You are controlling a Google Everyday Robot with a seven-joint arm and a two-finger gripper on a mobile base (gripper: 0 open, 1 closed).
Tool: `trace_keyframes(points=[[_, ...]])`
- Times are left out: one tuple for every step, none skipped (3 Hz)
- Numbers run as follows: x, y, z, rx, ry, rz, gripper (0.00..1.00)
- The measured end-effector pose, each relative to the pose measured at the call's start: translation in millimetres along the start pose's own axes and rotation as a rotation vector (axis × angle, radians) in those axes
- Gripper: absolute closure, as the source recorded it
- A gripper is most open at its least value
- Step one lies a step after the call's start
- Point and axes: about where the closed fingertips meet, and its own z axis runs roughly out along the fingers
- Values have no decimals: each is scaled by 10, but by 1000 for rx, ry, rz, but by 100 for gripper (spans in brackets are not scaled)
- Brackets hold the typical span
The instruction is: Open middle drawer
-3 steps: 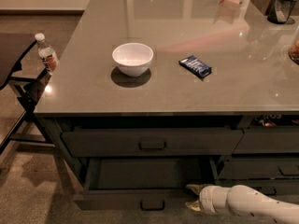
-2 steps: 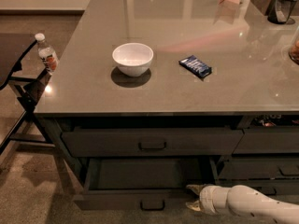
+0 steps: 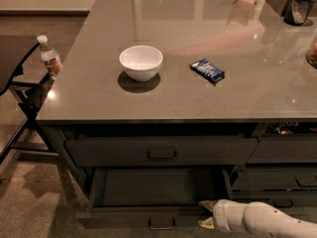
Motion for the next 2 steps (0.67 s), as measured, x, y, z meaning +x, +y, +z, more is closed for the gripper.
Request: trace_keyframes(points=[[0, 0, 0, 0, 0, 0, 81], [0, 0, 0, 0, 0, 0, 59]])
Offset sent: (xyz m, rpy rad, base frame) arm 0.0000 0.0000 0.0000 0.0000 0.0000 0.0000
